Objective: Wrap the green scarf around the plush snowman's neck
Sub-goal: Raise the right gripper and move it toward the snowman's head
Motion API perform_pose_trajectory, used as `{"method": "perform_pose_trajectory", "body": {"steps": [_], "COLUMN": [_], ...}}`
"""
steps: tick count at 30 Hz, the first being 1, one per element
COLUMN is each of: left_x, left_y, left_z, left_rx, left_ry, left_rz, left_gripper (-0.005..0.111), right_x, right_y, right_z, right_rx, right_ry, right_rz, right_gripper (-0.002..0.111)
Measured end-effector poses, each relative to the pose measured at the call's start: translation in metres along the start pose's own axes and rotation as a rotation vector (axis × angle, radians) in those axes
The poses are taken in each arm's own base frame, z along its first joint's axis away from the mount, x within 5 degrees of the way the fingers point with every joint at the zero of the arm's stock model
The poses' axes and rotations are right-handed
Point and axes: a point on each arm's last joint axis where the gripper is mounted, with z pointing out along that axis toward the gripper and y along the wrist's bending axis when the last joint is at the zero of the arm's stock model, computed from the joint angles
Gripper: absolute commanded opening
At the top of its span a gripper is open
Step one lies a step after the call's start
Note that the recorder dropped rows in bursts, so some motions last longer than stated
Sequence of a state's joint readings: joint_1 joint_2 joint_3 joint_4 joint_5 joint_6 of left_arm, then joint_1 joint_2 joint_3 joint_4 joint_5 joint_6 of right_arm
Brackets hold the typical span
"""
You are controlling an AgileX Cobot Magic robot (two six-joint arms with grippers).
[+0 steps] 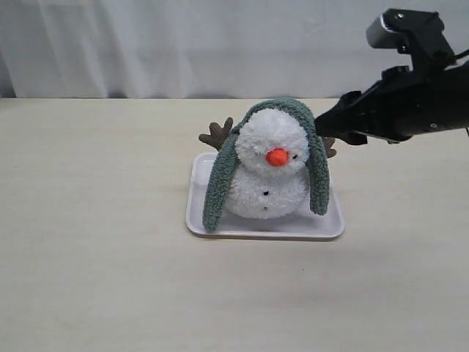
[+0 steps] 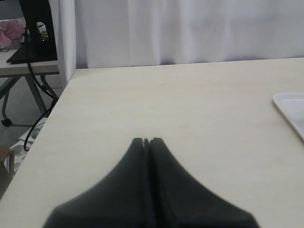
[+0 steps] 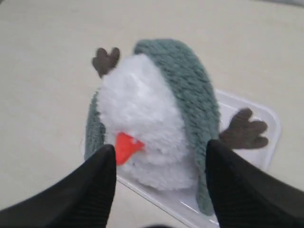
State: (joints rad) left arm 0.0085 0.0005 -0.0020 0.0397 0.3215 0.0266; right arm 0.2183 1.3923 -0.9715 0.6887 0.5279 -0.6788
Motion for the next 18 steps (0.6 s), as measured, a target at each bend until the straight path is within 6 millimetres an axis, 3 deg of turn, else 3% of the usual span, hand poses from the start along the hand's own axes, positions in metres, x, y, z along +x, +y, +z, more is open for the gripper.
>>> {"method": "perform_pose_trajectory", "body": {"steps": [4,10,18], "left_x": [0.0,0.0,0.0], "left_y": [0.0,0.0,0.0], "left_z": [0.0,0.0,0.0], "left_rx": [0.0,0.0,0.0], "left_ry": [0.0,0.0,0.0], "left_rz": [0.0,0.0,0.0], "left_gripper": [0.0,0.0,0.0], "right_x": [-0.012,-0.008,-0.002], "right_y": [0.013,0.001,-0.007], "right_z": [0.0,0.017,0.039], "right_rx": [0.046,0.158,0.182], "right_ry": [-0.022,0.056,0.089], "right_rz": [-0.064,-0.101,-0.12], "right_gripper": [0.048,0.048,0.048]}}
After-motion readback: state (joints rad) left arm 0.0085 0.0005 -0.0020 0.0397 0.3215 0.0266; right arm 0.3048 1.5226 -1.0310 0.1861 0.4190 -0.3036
